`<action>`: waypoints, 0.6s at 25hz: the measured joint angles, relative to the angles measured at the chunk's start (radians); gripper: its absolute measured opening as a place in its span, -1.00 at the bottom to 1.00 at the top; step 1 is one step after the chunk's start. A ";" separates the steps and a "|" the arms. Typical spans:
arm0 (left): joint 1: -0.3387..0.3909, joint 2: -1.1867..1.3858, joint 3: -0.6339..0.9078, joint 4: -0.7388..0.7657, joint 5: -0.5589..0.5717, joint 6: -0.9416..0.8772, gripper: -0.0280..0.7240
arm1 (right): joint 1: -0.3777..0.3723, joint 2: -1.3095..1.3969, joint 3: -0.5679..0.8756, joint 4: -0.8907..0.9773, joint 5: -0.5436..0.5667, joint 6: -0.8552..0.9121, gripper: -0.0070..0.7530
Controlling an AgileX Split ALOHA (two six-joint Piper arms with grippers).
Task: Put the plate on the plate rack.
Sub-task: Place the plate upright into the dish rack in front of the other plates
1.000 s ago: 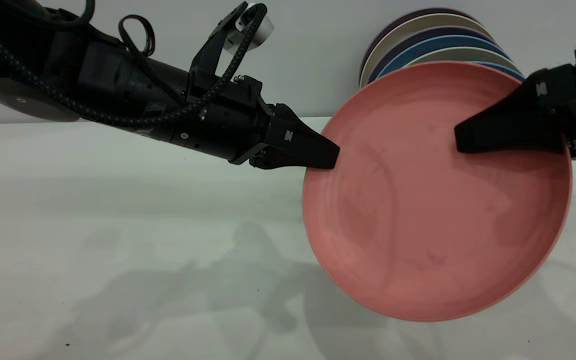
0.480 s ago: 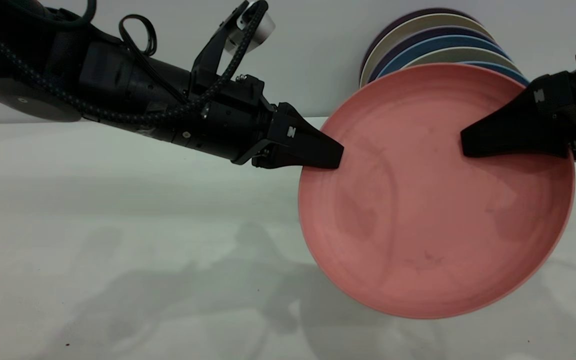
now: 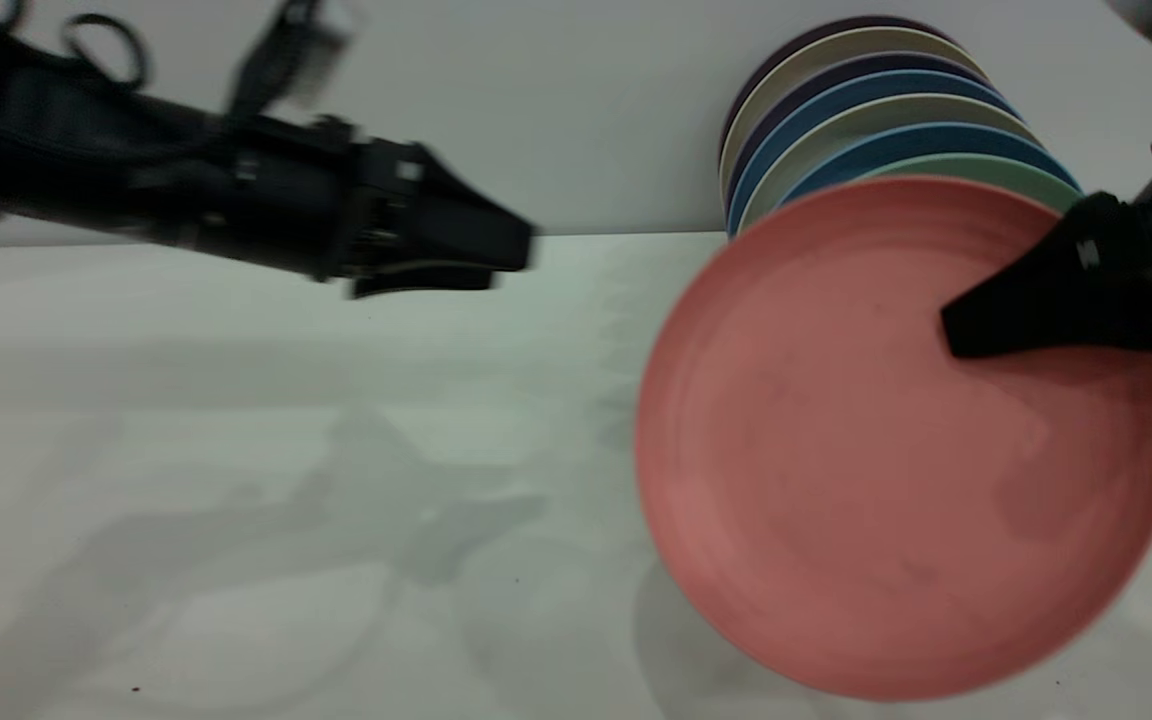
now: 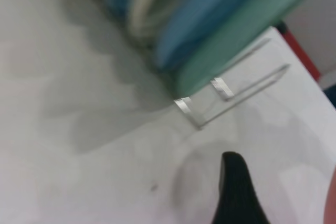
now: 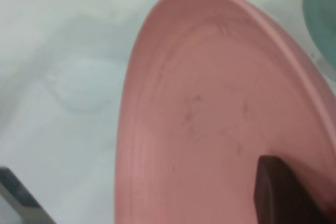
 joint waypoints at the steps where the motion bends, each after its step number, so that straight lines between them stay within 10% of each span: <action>1: 0.023 0.000 -0.001 0.025 0.000 -0.021 0.40 | 0.000 -0.005 0.000 -0.022 -0.018 0.000 -0.69; 15: 0.250 0.000 -0.004 0.369 0.021 -0.240 0.32 | 0.000 -0.164 0.000 -0.375 -0.185 -0.022 -0.70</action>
